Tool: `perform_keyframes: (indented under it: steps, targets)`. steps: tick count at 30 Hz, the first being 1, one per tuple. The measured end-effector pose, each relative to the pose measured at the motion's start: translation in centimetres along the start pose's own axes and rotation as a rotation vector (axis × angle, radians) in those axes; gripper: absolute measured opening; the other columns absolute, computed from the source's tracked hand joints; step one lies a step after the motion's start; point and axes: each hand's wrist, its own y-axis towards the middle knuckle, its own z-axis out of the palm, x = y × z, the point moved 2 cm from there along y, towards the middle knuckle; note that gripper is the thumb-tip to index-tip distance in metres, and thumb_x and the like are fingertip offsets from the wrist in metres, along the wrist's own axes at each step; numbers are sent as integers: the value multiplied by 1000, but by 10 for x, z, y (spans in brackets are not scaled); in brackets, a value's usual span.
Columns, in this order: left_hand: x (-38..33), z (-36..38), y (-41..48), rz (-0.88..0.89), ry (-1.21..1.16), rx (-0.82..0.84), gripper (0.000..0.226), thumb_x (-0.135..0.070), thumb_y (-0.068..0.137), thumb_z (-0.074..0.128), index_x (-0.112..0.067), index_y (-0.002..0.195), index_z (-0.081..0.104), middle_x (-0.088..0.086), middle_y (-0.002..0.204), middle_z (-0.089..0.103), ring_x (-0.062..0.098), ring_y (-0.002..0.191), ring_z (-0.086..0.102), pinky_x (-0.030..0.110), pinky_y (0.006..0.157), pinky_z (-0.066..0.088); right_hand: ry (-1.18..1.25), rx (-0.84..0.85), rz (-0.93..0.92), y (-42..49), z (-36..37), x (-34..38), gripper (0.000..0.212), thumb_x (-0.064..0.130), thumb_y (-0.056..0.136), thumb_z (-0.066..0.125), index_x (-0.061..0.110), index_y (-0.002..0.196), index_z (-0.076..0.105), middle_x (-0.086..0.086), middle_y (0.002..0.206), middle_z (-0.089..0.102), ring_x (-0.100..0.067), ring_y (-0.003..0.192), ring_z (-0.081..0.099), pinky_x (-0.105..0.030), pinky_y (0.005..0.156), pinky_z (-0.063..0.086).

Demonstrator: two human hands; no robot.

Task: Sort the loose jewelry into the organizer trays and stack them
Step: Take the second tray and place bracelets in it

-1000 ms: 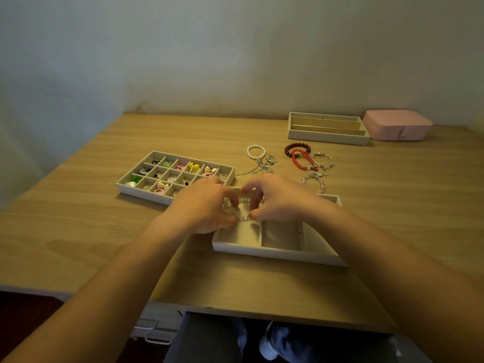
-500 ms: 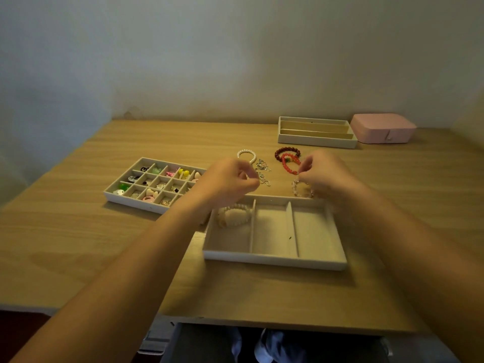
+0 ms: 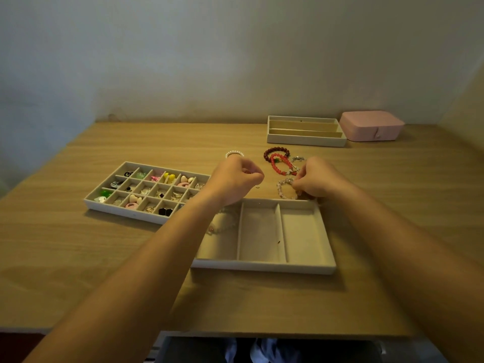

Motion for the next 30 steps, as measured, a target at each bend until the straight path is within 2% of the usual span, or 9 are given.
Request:
perform_keyframes:
  steps: [3, 9, 12, 16, 19, 22, 24, 28, 30]
  targets:
    - [1, 2, 2, -12, -34, -8, 11, -21, 93, 66, -17, 97, 76, -6, 92, 70, 3, 84, 60, 18, 63, 41, -61, 39, -24, -2, 1, 0, 14, 19, 85, 76, 5, 82, 77, -10, 81, 75, -23, 80, 73, -37, 69, 60]
    - [4, 9, 5, -39, -38, -12, 10, -22, 90, 67, -20, 96, 75, -2, 97, 72, 9, 91, 65, 17, 65, 43, -75, 87, -38, -3, 3, 0, 23, 26, 93, 70, 4, 88, 73, -17, 92, 74, -31, 87, 70, -47, 79, 58]
    - [3, 10, 5, -42, -48, -18, 12, -21, 91, 67, -20, 100, 73, -2, 100, 71, 9, 93, 65, 16, 65, 44, 47, 68, -96, -5, 1, 6, 24, 25, 100, 61, 4, 94, 71, -16, 93, 72, -27, 85, 69, -46, 80, 58]
    - [0, 8, 5, -49, -47, -50, 24, -17, 93, 63, -21, 116, 65, -1, 106, 68, 12, 94, 65, 19, 67, 48, 279, -21, -208, -10, -8, 20, 5, 24, 100, 61, 22, 96, 62, -1, 95, 68, -18, 90, 67, -36, 80, 60]
    - [-4, 8, 6, -43, -106, -52, 36, -13, 92, 66, -20, 126, 59, 1, 114, 65, 15, 98, 65, 25, 74, 54, 403, -1, -260, -16, -18, 31, 4, 20, 101, 60, 19, 100, 64, -4, 97, 70, -19, 92, 69, -34, 81, 61]
    - [-7, 9, 4, -25, -244, 34, 49, -8, 87, 73, -17, 132, 55, 6, 120, 65, 20, 102, 67, 36, 86, 58, 501, 42, -312, -25, -27, 44, 5, 16, 101, 59, 15, 104, 63, -9, 100, 69, -23, 92, 71, -33, 80, 62]
    - [-11, 10, 2, 15, -309, 66, 45, -2, 87, 72, -17, 127, 57, 8, 117, 69, 21, 101, 69, 38, 88, 58, 527, 57, -354, -29, -32, 50, 8, 15, 101, 59, 11, 108, 62, -10, 100, 69, -24, 91, 71, -33, 78, 62]
    - [-19, 4, -6, 83, -381, 39, 26, -1, 89, 70, -25, 98, 64, 2, 93, 73, 5, 77, 68, 18, 69, 52, 557, 69, -402, -38, -38, 61, 14, 17, 100, 62, 8, 110, 65, -10, 95, 70, -29, 86, 70, -50, 78, 60]
    - [-18, 1, -9, 54, -441, 49, 20, -5, 89, 72, -23, 95, 66, 4, 90, 74, 11, 78, 68, 23, 72, 51, 588, 75, -405, -43, -40, 65, 13, 19, 98, 64, 9, 107, 68, -11, 95, 70, -37, 90, 69, -49, 75, 60]
